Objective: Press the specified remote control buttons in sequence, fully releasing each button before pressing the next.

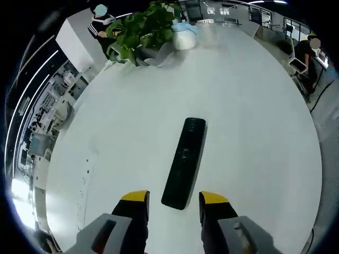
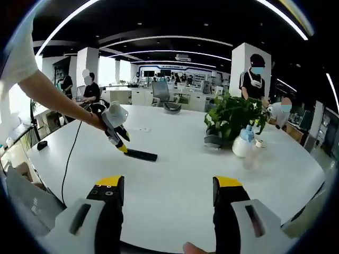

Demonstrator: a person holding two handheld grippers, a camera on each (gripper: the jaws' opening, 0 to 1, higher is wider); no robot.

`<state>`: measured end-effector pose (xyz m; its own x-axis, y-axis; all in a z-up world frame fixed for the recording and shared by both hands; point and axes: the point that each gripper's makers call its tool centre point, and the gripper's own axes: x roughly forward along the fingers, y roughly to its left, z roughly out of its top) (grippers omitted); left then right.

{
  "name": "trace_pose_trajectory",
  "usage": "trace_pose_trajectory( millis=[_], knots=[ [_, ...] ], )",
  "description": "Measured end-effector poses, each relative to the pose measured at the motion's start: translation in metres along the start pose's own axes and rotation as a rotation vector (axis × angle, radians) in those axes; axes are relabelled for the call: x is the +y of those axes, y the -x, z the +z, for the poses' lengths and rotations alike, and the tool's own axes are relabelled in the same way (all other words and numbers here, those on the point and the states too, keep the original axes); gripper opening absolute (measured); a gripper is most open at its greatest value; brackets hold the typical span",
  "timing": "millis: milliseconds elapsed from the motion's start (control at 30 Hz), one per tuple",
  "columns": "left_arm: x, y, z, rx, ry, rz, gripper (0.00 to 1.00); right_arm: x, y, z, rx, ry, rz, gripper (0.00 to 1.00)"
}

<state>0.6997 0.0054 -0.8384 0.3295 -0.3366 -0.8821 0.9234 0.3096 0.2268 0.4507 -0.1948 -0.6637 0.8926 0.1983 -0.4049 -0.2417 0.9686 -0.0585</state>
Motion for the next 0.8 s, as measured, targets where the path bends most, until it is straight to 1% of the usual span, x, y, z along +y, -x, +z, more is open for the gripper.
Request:
trace_pose_trajectory(
  millis=[67, 133, 233, 333, 400, 467, 600, 667, 733, 800],
  knots=[
    [0.000, -0.002, 0.000, -0.003, 0.022, -0.011, 0.39, 0.014, 0.001, 0.005, -0.005, 0.001, 0.025, 0.70],
    [-0.001, -0.003, 0.000, -0.003, 0.028, -0.026, 0.39, 0.027, 0.002, 0.009, -0.008, -0.018, 0.055, 0.70],
    [-0.002, -0.006, -0.001, 0.006, 0.009, -0.032, 0.39, 0.041, 0.003, 0.010, -0.003, -0.088, 0.081, 0.70],
    [-0.002, -0.010, -0.004, 0.019, 0.002, -0.034, 0.39, 0.046, 0.006, 0.010, 0.005, -0.145, 0.090, 0.70],
    [-0.001, -0.012, -0.006, 0.027, 0.004, -0.033, 0.39, 0.046, 0.008, 0.011, 0.005, -0.161, 0.096, 0.70],
    [-0.001, -0.014, -0.006, 0.030, 0.005, -0.031, 0.39, 0.046, 0.010, 0.011, 0.010, -0.194, 0.095, 0.71],
    [-0.002, -0.018, -0.008, 0.045, 0.000, -0.035, 0.39, 0.053, 0.015, 0.016, 0.019, -0.251, 0.121, 0.71],
    [-0.002, -0.020, -0.010, 0.053, -0.005, -0.036, 0.39, 0.056, 0.019, 0.024, 0.010, -0.257, 0.130, 0.71],
    [-0.003, -0.022, -0.010, 0.057, -0.003, -0.039, 0.39, 0.061, 0.022, 0.034, -0.007, -0.304, 0.152, 0.72],
    [-0.004, -0.025, -0.010, 0.062, 0.003, -0.042, 0.39, 0.063, 0.024, 0.040, -0.012, -0.319, 0.164, 0.73]
  ],
)
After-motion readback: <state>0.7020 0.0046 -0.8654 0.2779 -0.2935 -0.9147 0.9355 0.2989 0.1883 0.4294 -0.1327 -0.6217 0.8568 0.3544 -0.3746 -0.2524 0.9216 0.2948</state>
